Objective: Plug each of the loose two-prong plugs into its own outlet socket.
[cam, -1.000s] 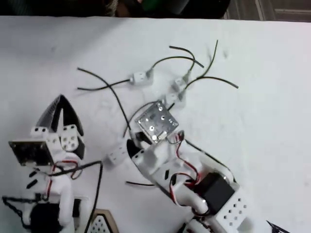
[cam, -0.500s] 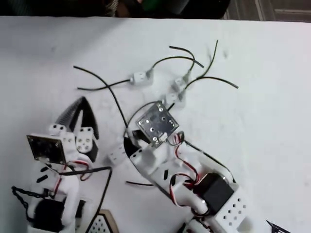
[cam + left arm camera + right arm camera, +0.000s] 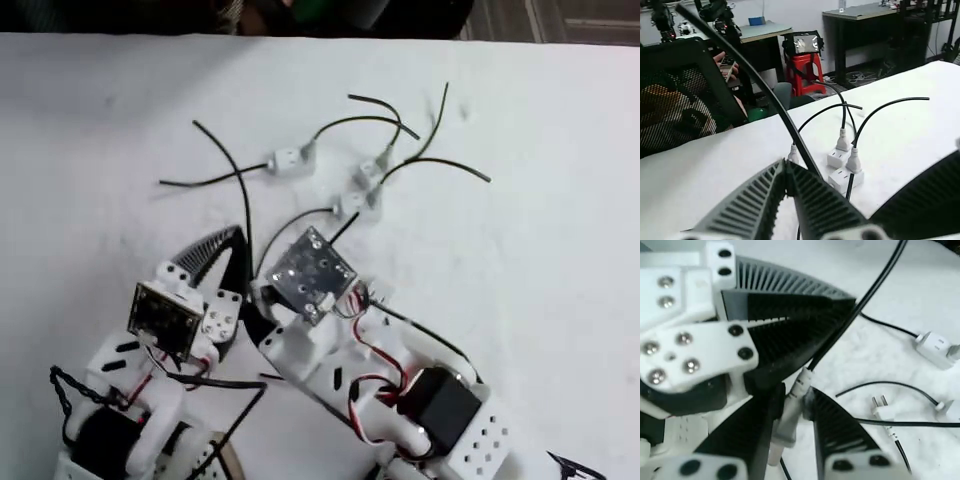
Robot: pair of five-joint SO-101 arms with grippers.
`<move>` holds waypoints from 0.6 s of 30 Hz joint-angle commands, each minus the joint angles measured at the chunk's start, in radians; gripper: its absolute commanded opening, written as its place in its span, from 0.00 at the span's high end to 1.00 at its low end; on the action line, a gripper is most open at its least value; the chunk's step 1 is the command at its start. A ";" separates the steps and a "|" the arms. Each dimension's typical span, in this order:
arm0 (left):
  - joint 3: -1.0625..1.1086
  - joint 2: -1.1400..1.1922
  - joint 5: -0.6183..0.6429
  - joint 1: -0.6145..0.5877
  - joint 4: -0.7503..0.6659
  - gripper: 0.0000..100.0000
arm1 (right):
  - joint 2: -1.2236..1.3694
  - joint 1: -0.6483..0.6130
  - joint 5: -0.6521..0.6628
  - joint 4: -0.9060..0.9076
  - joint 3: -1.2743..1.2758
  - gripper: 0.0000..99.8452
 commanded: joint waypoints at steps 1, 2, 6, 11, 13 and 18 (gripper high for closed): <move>-0.025 -0.005 -0.011 0.073 0.032 0.98 | -0.030 -0.015 0.002 -0.035 0.020 0.98; -0.037 -0.010 -0.011 0.085 0.057 0.98 | -0.031 -0.012 0.002 -0.051 0.040 0.98; -0.097 -0.013 -0.035 0.125 0.157 0.98 | -0.044 -0.010 0.048 -0.099 0.091 0.98; -0.106 -0.013 -0.161 0.131 0.195 0.98 | -0.088 -0.008 0.057 -0.101 0.097 0.98; -0.112 -0.013 -0.169 0.131 0.213 0.98 | -0.093 -0.008 0.057 -0.096 0.097 0.98; -0.112 -0.013 -0.170 0.133 0.239 0.98 | -0.093 0.005 0.060 -0.102 0.118 0.98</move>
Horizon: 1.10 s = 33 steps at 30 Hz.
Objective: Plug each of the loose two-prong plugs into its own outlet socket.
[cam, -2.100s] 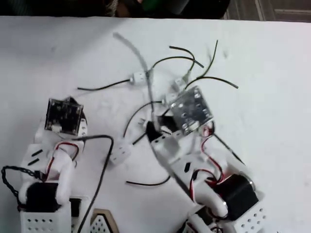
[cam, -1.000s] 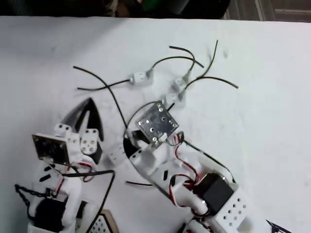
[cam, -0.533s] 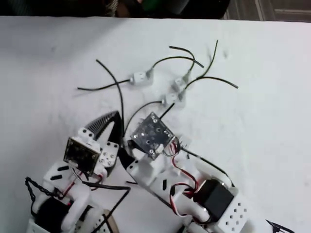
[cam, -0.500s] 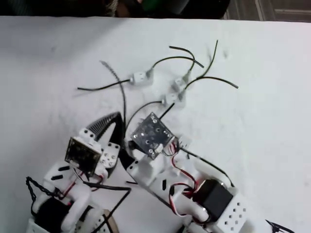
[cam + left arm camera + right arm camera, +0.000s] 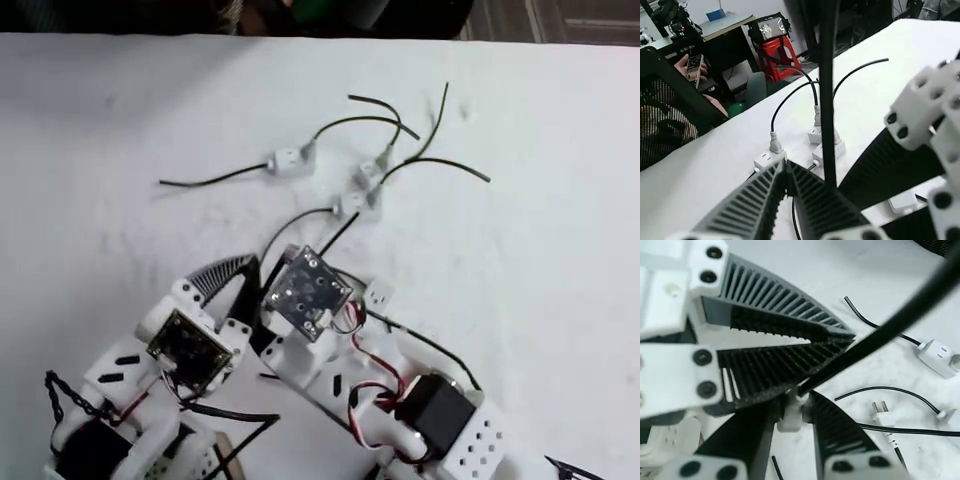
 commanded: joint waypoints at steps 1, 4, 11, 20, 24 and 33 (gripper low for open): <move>-0.017 -0.004 -0.011 0.022 0.032 0.98 | -0.024 0.019 0.011 -0.048 0.008 0.98; -0.015 -0.004 -0.014 0.039 0.055 0.98 | -0.024 0.056 0.014 -0.097 0.049 0.98; -0.018 -0.004 -0.157 0.050 0.092 0.98 | -0.024 0.071 0.037 -0.117 0.078 0.98; -0.103 -0.004 0.006 -0.437 0.092 0.98 | 0.088 0.101 0.000 -0.275 0.133 0.98; -0.095 -0.004 0.029 -0.621 0.095 0.98 | 0.297 0.099 -0.008 -0.395 0.137 0.98; 0.038 -0.004 0.029 -0.809 0.087 0.98 | 0.630 0.021 -0.008 -0.610 0.137 0.98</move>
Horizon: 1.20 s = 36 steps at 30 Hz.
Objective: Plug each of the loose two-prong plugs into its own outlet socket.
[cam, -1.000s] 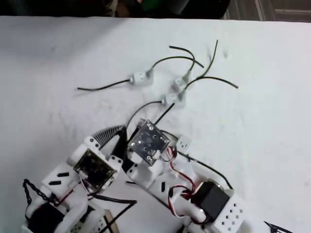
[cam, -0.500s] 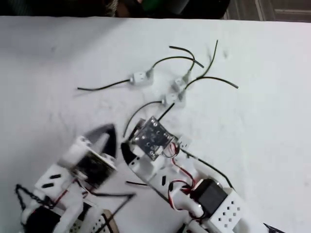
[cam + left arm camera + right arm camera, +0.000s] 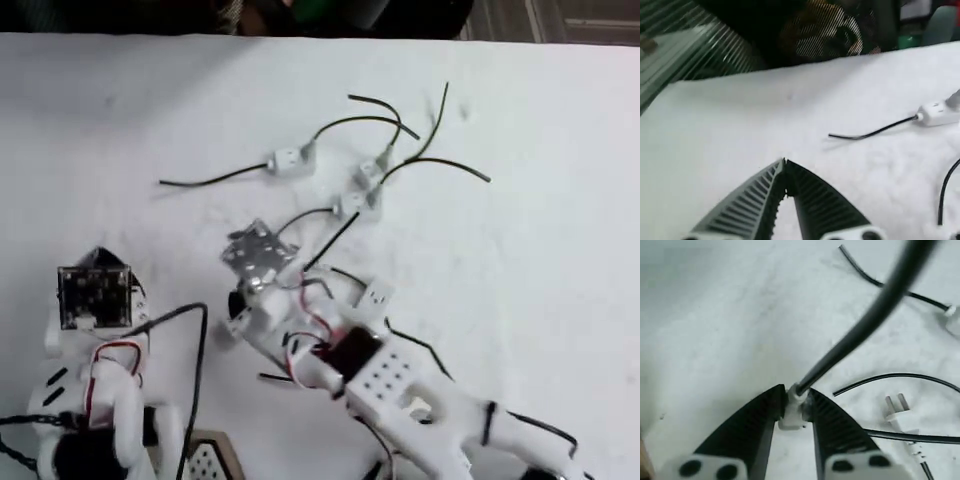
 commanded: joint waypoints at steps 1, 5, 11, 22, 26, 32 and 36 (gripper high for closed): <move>0.044 -0.002 0.009 -0.027 -0.003 0.98 | 0.076 -0.035 -0.009 -0.067 -0.006 0.98; 0.060 -0.002 0.009 -0.025 -0.003 0.98 | 0.148 -0.053 -0.009 -0.119 -0.006 0.98; 0.089 -0.002 0.009 -0.025 -0.003 0.98 | 0.185 -0.059 -0.009 -0.166 -0.006 0.98; 0.097 -0.002 0.009 -0.025 -0.003 0.98 | 0.193 -0.054 -0.005 -0.180 -0.005 0.98; 0.097 -0.002 0.009 -0.025 -0.003 0.98 | 0.193 -0.036 -0.005 -0.191 -0.006 0.98; 0.097 -0.002 0.009 -0.025 -0.003 0.98 | 0.194 -0.027 -0.008 -0.194 -0.003 0.98; 0.098 -0.002 0.009 -0.025 -0.003 0.98 | 0.194 -0.022 -0.008 -0.194 -0.002 0.98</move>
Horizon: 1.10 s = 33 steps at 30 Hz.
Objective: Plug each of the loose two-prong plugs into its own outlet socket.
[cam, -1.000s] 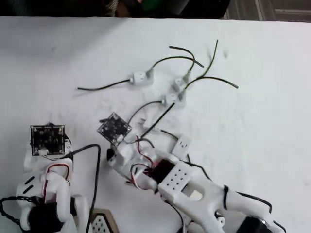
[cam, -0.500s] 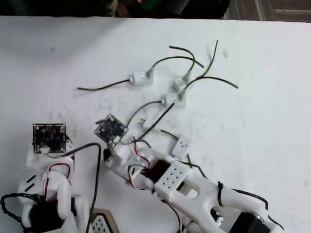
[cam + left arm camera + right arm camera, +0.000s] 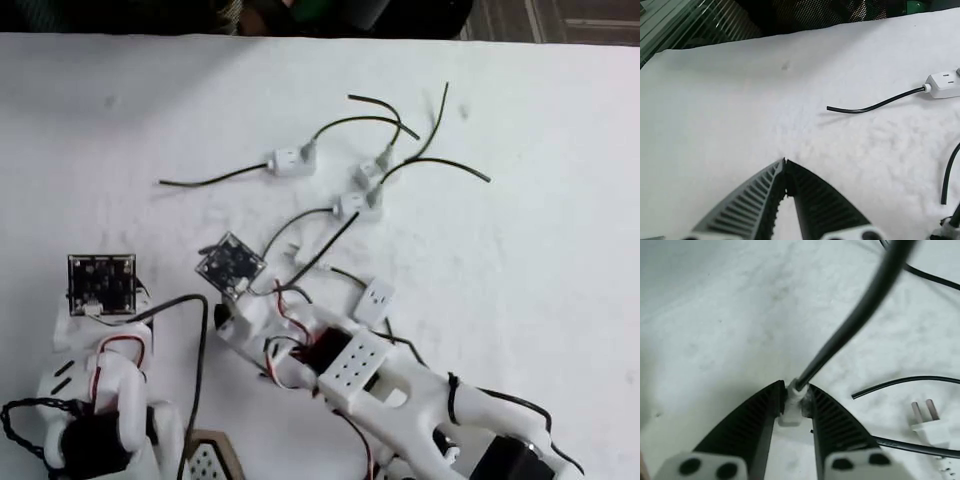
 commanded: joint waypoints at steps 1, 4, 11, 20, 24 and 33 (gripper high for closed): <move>0.005 -0.004 0.009 -0.008 -0.003 0.98 | -0.004 0.016 -0.008 -0.019 0.000 0.98; 0.009 -0.004 0.009 -0.008 -0.003 0.98 | -0.004 0.010 -0.008 -0.001 0.006 0.98; 0.009 -0.004 0.009 -0.008 -0.003 0.98 | -0.004 -0.007 -0.008 0.088 0.011 0.98; 0.011 -0.004 0.009 -0.008 -0.003 0.98 | -0.007 -0.081 -0.008 0.325 -0.043 0.98; 0.011 -0.004 0.009 -0.008 -0.003 0.98 | -0.005 -0.079 -0.049 0.429 -0.123 0.98; 0.057 -0.004 0.009 -0.008 -0.058 0.98 | -0.001 -0.071 -0.072 0.397 -0.143 0.98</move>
